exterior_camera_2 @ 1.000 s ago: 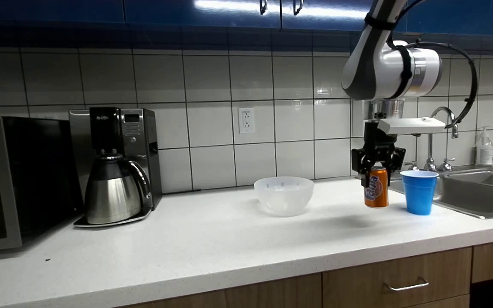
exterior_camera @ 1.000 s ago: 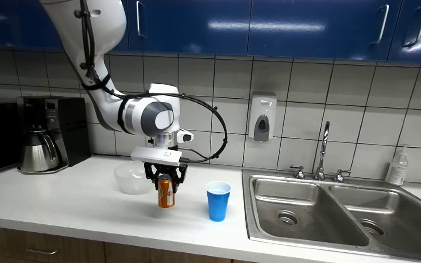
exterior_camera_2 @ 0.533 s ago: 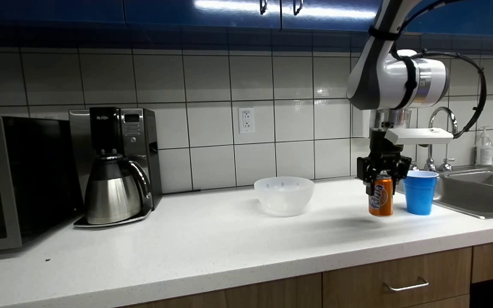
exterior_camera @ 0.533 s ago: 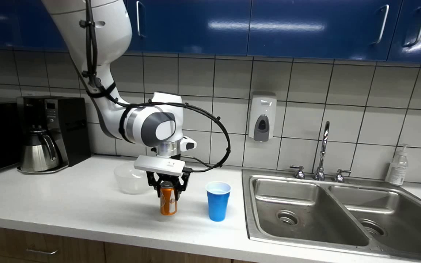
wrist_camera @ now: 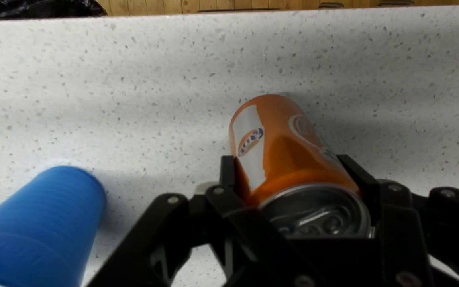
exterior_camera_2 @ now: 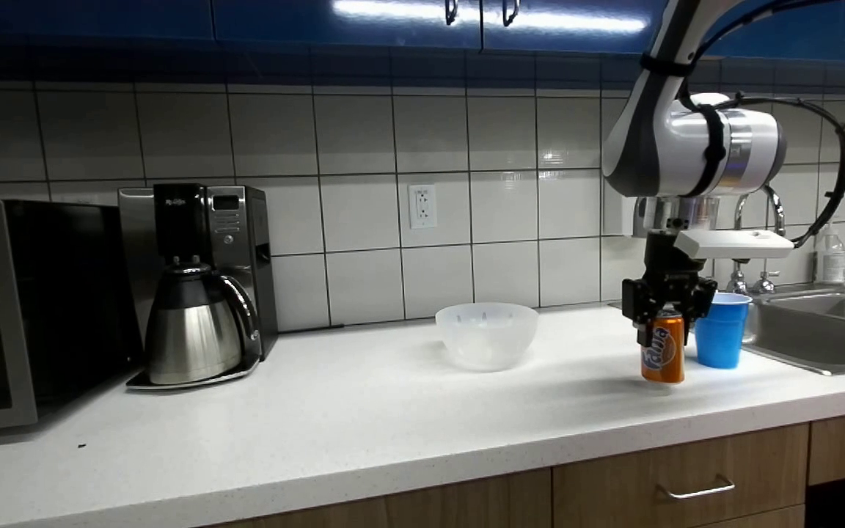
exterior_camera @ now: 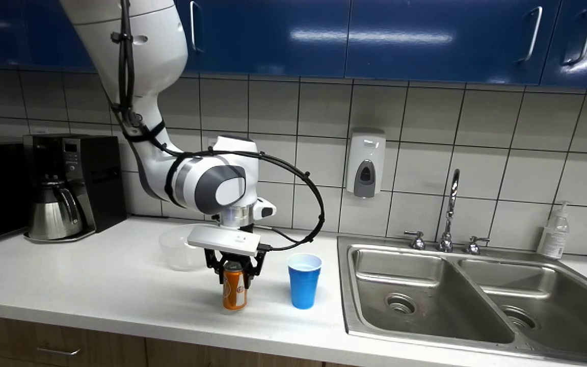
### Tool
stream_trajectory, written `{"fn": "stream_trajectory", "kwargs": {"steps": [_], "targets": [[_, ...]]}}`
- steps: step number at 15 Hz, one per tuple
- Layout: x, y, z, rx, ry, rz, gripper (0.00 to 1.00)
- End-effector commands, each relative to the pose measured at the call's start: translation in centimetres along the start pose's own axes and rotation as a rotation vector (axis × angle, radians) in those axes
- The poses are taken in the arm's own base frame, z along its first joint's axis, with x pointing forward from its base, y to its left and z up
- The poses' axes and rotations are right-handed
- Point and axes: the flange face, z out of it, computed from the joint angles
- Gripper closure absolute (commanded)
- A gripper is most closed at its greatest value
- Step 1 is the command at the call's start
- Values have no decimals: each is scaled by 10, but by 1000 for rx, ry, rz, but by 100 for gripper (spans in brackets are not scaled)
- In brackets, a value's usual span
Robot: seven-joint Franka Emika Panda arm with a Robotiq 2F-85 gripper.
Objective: Pick up the orange fanta can from the clear bowl and put it on the kitchen counter
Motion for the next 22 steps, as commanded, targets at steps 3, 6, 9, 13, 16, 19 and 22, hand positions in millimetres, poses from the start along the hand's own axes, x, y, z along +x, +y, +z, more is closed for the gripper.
{"fn": "stream_trajectory", "kwargs": {"steps": [3,6,9,13,16,19,22], "targets": [[-10,5,-3,10,21,-16,62],[-14,6,-3,12,16,-13,11],[-13,5,-7,7,24,-16,0],[-9,0,-12,3,34,-23,0],[0,-4,-28,-2,56,-34,0],[12,-10,-52,-18,92,-52,0],[22,-15,-75,-27,128,-68,0]]}}
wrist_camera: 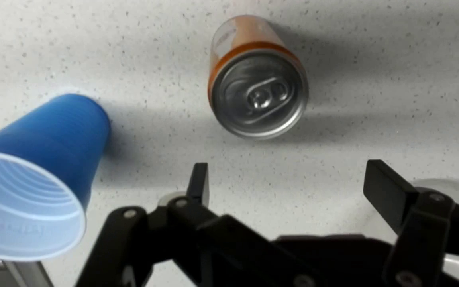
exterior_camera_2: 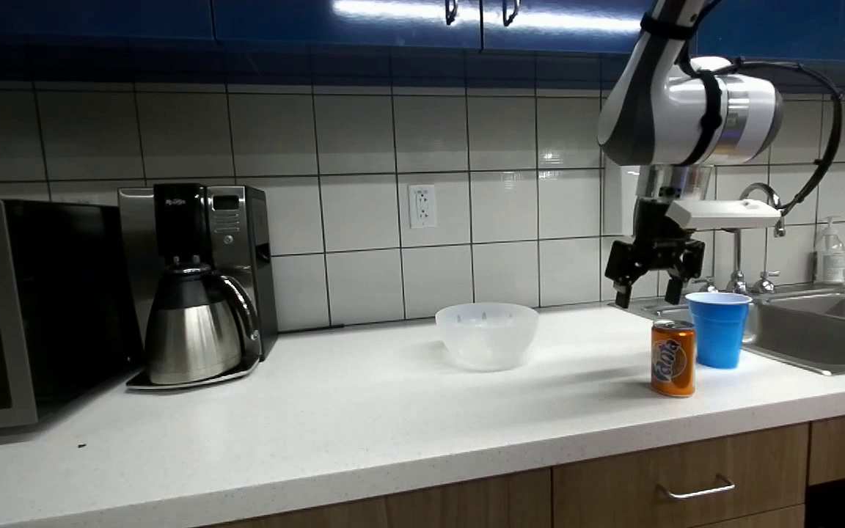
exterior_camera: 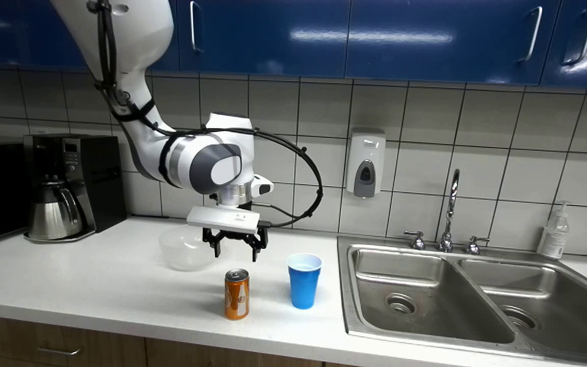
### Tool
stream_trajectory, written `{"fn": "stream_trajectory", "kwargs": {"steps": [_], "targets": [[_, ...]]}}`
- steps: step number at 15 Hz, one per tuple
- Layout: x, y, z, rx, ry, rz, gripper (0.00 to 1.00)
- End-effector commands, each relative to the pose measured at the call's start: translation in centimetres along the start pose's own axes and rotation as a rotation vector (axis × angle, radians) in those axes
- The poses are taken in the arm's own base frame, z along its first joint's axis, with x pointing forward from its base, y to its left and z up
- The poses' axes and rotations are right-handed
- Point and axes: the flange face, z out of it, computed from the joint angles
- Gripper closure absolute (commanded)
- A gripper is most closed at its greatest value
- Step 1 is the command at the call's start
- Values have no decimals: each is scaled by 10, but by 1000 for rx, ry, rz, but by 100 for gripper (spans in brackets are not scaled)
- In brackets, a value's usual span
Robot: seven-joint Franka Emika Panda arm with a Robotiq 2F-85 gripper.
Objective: Pick up the orange fanta can from the clear bowl and put it on the kitchen counter
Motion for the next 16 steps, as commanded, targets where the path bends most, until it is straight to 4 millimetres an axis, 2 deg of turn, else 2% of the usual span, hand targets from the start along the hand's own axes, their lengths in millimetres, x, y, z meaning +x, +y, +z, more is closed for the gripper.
{"fn": "stream_trajectory", "kwargs": {"steps": [1,7,14,15,16], "targets": [[13,-8,-34,-4,26,-28,0],[7,-42,-63,59,-187,-22,0],[-12,-81,-119,103,-295,-38,0],[-3,-73,-97,114,-280,-51,0],[-4,-77,-105,116,-283,-51,0]]}}
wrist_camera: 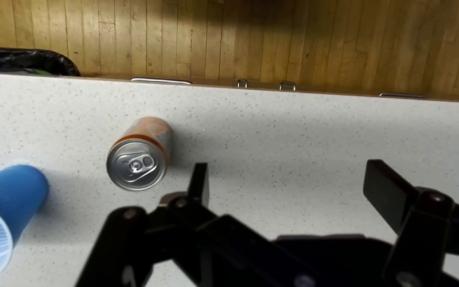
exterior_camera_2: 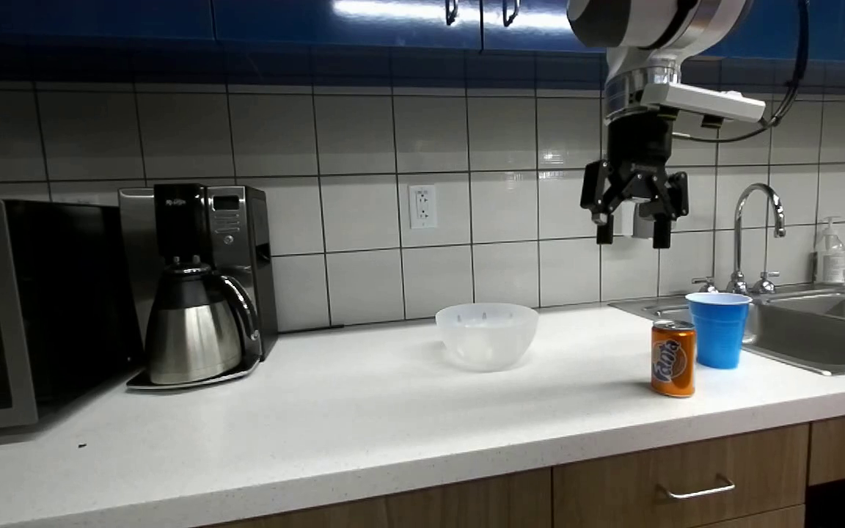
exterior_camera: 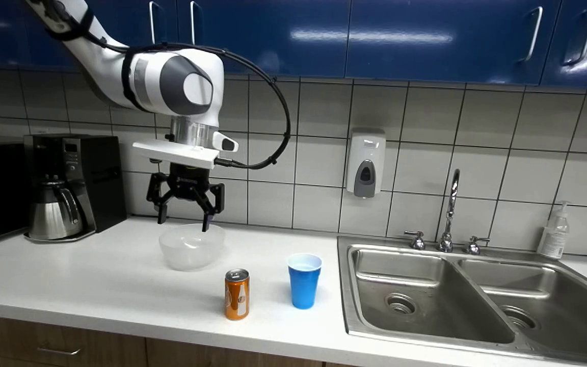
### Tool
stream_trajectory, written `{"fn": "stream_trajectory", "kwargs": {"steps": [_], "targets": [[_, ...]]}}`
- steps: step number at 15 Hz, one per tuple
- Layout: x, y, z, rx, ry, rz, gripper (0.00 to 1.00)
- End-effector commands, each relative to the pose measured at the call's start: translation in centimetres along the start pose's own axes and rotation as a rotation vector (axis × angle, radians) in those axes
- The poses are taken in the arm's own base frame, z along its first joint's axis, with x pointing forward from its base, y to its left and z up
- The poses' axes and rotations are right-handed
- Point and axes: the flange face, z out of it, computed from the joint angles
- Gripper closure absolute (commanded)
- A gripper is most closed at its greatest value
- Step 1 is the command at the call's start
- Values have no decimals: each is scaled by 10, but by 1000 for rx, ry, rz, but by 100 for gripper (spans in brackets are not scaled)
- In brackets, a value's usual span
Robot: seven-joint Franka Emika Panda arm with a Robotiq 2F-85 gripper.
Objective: Pick up the orange fanta can from the clear bowl and put it on the kitchen counter
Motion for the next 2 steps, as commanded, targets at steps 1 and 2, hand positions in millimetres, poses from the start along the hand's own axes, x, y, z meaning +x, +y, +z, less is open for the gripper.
{"fn": "stream_trajectory", "kwargs": {"steps": [1,2], "targets": [[-2,-3,-5,1,0,0,0],[-4,-4,-7,0,2,0,0]]}}
